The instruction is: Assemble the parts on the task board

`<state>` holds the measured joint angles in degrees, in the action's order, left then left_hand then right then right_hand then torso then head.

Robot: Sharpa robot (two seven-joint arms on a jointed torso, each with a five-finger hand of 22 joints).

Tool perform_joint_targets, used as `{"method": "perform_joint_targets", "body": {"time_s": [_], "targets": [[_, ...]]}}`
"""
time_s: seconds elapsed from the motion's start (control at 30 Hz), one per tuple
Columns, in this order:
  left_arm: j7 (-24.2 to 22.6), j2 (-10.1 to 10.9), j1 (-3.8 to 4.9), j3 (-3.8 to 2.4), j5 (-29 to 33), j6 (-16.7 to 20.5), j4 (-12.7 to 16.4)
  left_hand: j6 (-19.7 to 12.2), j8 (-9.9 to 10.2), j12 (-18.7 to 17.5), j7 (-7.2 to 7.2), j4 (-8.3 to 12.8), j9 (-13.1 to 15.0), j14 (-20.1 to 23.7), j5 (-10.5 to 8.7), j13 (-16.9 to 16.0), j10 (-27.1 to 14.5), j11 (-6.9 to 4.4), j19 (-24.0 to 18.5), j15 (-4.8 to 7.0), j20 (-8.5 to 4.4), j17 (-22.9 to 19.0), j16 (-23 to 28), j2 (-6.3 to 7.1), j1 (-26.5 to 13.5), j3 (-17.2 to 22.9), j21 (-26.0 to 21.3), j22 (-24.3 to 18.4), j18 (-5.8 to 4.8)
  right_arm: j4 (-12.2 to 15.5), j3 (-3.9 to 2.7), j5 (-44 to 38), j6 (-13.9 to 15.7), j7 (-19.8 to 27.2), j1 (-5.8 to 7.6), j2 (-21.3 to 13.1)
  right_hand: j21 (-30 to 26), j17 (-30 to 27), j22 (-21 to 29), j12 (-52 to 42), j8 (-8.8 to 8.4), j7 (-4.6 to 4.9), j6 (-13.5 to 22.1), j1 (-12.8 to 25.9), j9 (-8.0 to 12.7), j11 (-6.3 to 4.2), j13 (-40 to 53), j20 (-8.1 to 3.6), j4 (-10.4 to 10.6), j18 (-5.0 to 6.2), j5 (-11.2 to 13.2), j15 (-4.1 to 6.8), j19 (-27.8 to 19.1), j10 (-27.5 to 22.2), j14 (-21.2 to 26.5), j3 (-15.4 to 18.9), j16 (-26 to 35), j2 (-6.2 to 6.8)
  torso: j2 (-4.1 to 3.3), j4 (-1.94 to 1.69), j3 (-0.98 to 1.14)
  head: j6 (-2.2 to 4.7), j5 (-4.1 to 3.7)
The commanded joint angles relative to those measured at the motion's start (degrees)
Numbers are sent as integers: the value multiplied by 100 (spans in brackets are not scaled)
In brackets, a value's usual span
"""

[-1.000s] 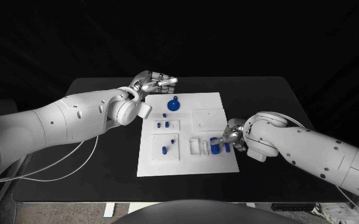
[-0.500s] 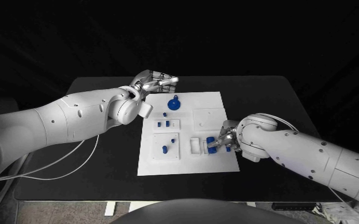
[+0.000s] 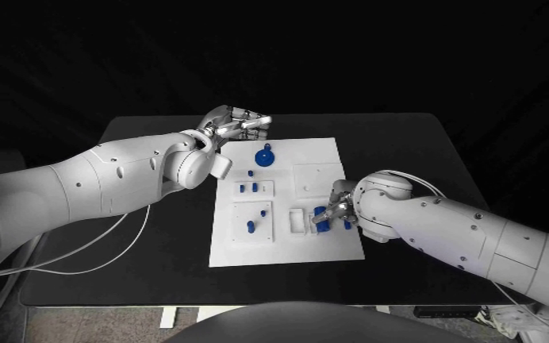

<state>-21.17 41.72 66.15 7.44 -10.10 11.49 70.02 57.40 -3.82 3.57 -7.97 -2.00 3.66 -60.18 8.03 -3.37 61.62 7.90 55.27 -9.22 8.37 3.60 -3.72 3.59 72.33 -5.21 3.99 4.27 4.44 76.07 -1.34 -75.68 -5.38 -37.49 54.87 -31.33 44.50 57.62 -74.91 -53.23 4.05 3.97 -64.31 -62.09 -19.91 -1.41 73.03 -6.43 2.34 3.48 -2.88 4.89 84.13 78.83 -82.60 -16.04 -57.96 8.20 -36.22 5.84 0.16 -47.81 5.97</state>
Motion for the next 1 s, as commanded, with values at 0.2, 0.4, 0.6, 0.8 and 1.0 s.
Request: {"method": "perform_joint_targets", "body": {"time_s": [0.2, 0.4, 0.6, 0.8, 1.0], "targets": [[39, -18, -7, -5, 200, -184, 57, -36, 14, -7, -14, -5, 6, 46, 35, 4, -36, 1, -36, 3, 13, -6, 30, 58, 23, 1, 38, -5, -78, -91, 78, -384, 166, 181, -97, 62, 54, -16, -550, -18, -43, 26, 6, -141, 1135, 7, -47, 45, -455, 20, -203, -17, 243, -74, -36, 101, 29, -227, 3, 6, -7, -5, 4], [56, -21, -7, -5, 318, -245, 64, -36, 14, -7, -7, 87, 5, 53, 58, 4, -36, -8, -42, 1, 16, -6, 30, 51, 51, 8, 37, -6, -79, -144, 82, -432, 380, 152, -101, 43, 132, -16, -566, -34, -44, -25, -148, -297, 1181, -29, -50, 25, -1055, 4, -764, 5, 248, -83, -39, -158, 31, -476, 1, 0, -2, -11, 7], [62, -17, -7, -5, 344, -272, 48, -36, 14, -8, -7, 101, 5, 53, 65, 4, -37, -10, -42, 1, 16, -6, 30, 47, 54, 10, 38, -5, -78, -145, 83, -289, 513, 109, -102, 19, 161, -11, -571, -23, -42, -2, -199, -270, 1221, -44, -52, 16, -1519, 0, -1787, 14, 240, -117, -36, -377, 30, -514, -2, 3, 4, -15, 10], [65, -16, -7, -5, 350, -297, 22, -36, 15, -7, -10, 128, 5, 48, 65, 4, -33, -10, -42, 3, 16, -5, 29, 40, 48, 9, 39, -5, -78, -105, 83, -139, 717, 99, -103, -46, 213, -4, -577, -45, -43, -8, -251, -128, 1232, -55, -46, 10, -1757, 1, -2066, 20, 237, -105, -36, -493, 26, -546, 0, 8, 6, -13, 13], [73, -6, -6, -5, 351, -306, -3, -36, 15, -7, -10, 128, 5, 48, 65, 4, -33, -10, -42, 3, 16, -5, 29, 40, 48, 9, 39, -5, -78, 3, 82, 461, 1068, 220, -99, -167, 313, -4, -593, -26, -44, -79, -365, -5, 1231, -80, -77, -7, -1341, -18, -2157, 35, 243, -64, -42, 47, 26, -437, 2, 7, 4, -17, 18]]}}
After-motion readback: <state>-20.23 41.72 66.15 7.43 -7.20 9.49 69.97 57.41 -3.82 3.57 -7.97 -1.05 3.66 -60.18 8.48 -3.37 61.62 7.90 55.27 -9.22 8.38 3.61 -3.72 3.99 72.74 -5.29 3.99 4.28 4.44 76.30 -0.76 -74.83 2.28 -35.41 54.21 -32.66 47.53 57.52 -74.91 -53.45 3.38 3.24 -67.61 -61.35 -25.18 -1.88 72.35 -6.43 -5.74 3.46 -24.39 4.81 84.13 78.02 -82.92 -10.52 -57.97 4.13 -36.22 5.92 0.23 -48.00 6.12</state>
